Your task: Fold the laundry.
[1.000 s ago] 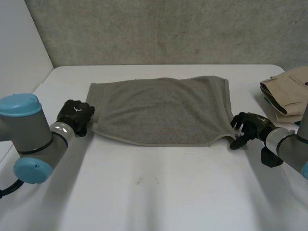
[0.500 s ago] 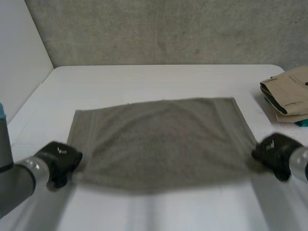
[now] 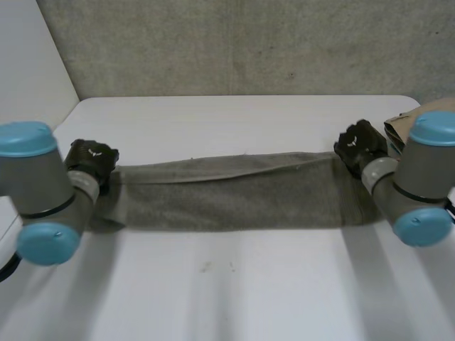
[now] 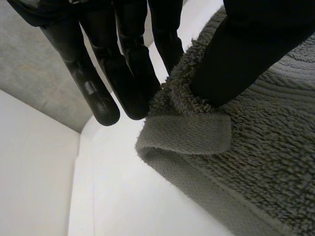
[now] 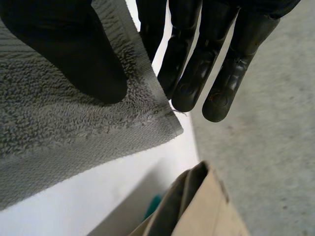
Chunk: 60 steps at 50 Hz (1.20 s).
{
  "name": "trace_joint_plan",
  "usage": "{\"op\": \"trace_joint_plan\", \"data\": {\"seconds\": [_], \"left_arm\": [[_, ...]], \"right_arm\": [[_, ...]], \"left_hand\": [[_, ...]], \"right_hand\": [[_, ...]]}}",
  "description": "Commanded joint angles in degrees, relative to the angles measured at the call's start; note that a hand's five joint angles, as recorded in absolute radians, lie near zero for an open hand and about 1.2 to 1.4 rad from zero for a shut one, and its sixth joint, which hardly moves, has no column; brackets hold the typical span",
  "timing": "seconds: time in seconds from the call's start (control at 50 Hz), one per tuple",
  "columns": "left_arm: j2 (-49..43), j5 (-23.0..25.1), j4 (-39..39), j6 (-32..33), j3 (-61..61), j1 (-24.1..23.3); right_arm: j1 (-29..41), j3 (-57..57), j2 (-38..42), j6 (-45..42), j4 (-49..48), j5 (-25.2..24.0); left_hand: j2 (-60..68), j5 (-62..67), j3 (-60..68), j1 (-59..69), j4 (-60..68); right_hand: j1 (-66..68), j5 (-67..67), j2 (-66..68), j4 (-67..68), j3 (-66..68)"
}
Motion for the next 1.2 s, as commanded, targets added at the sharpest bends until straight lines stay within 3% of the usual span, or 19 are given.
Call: {"op": "trace_joint_plan", "data": {"seconds": [0.02,0.12,0.14,0.16,0.18,0.2,0.22,0.24,0.26,0.42,0.52,0.6,0.74,0.88,1.02,1.04,1.08,1.1,1.2], "left_arm": [[-12.31,-4.1,1.81,0.25,13.23,-2.0],[-17.93,-4.01,5.05,0.34,19.2,-2.52],[-18.47,-3.92,5.59,0.34,19.74,-2.61],[-18.82,-3.92,6.03,0.34,20.18,-2.7],[-19.08,-3.92,6.47,0.25,20.62,-2.7],[-19.35,-3.92,7.34,0.25,21.06,-2.79],[-19.35,-4.01,7.7,0.16,21.15,-2.79],[-19.26,-4.1,8.14,0.16,21.15,-2.96],[-19.09,-4.01,8.49,0.16,21.15,-3.14],[-11.9,-4.36,9.2,-0.37,15.55,-5.42],[-4.42,-3.84,9.02,-0.63,7.89,-5.51],[0.33,-3.05,9.37,-0.63,1.21,-5.6],[3.94,-1.03,9.99,-0.63,-5.82,-6.04],[3.24,-0.67,10.07,-0.72,-7.15,-6.13],[3.06,-0.58,10.07,-0.72,-7.15,-6.04],[2.97,-0.58,10.16,-0.72,-7.15,-6.04],[2.97,-0.58,10.16,-0.72,-7.15,-6.04],[2.97,-0.58,10.16,-0.72,-7.15,-6.04],[3.06,-0.58,10.16,-0.72,-7.15,-5.95]], "right_arm": [[0.1,-12.78,12.52,-0.43,-10.39,-0.86],[0.18,-20.86,19.81,-0.35,-12.24,-1.65],[0.27,-23.22,21.83,-0.34,-12.33,-1.39],[0.27,-24.55,22.89,-0.34,-12.24,-1.21],[0.27,-25.61,23.86,-0.34,-12.16,-1.04],[0.36,-26.4,24.56,-0.34,-12.15,-0.95],[0.36,-27.54,25.62,-0.34,-12.15,-0.86],[0.36,-27.73,25.71,-0.08,-12.07,-0.77],[0.45,-27.73,25.63,0.27,-11.98,-0.68],[-0.17,-17.47,12.73,14.22,-9.17,-0.16],[-0.61,-6.05,-2.47,27.57,-1.28,-2.87],[-2.88,-0.33,-7.58,32.16,4.78,-6.56],[-5.88,4.26,-8.3,32.79,12.01,-8.33],[-6.67,4.61,-2.59,32.44,10.79,-8.42],[-7.37,3.38,2.77,28.23,7.54,-8.24],[-7.38,3.21,3.12,27.78,7.1,-8.16],[-8.07,2.94,3.48,26.73,5.95,-7.54],[-8.34,2.94,3.39,26.29,5.52,-7.28],[-10.27,4.17,1.55,24.71,4.28,-5.43]], "left_hand": [[11.64,13.63,11.94,16.08,11.19],[11.64,13.63,11.94,16.08,11.19],[11.64,13.63,11.94,16.08,11.19],[11.64,13.63,11.94,16.08,11.19],[5.5,7.49,5.8,9.94,5.05],[-25.37,-23.38,-25.07,-20.93,-25.82],[-42.5,-40.51,-42.19,-38.06,-42.95],[-56.0,-54.0,-55.69,-51.55,-56.44],[-58.36,-56.37,-58.06,-53.92,-58.81],[-58.36,-56.37,-58.06,-53.92,-58.81],[-58.36,-56.37,-58.06,-53.92,-58.81],[-58.36,-56.37,-58.06,-53.92,-58.81],[-58.36,-56.37,-58.06,-53.92,-58.81],[-58.36,-56.37,-58.06,-53.92,-58.81],[-58.36,-56.37,-58.06,-53.92,-58.81],[-58.36,-56.37,-58.06,-53.92,-58.81],[-58.36,-56.37,-58.06,-53.92,-58.81],[-58.36,-56.37,-58.06,-53.92,-58.81],[-58.36,-56.37,-58.06,-53.92,-58.81]], "right_hand": [[23.0,12.98,12.32,11.77,12.16],[23.0,12.98,12.32,11.77,12.16],[15.9,5.88,5.22,4.67,5.06],[-2.83,-12.84,-13.51,-14.06,-13.67],[-24.16,-34.18,-34.84,-35.39,-35.0],[-46.19,-56.21,-56.87,-57.42,-57.03],[-47.0,-57.02,-57.68,-58.23,-57.84],[-47.0,-57.02,-57.68,-58.23,-57.84],[-47.0,-57.02,-57.68,-58.23,-57.84],[-47.0,-57.02,-57.68,-58.23,-57.84],[-47.0,-57.02,-57.68,-58.23,-57.84],[-47.0,-57.02,-57.68,-58.23,-57.84],[-47.0,-57.02,-57.68,-58.23,-57.84],[-45.59,-55.6,-56.27,-56.82,-56.43],[-30.98,-40.99,-41.66,-42.21,-41.82],[-23.78,-33.79,-34.46,-35.01,-34.62],[18.18,8.16,7.5,6.95,7.33],[22.95,12.94,12.27,11.72,12.11],[23.0,12.98,12.32,11.77,12.16]]}}
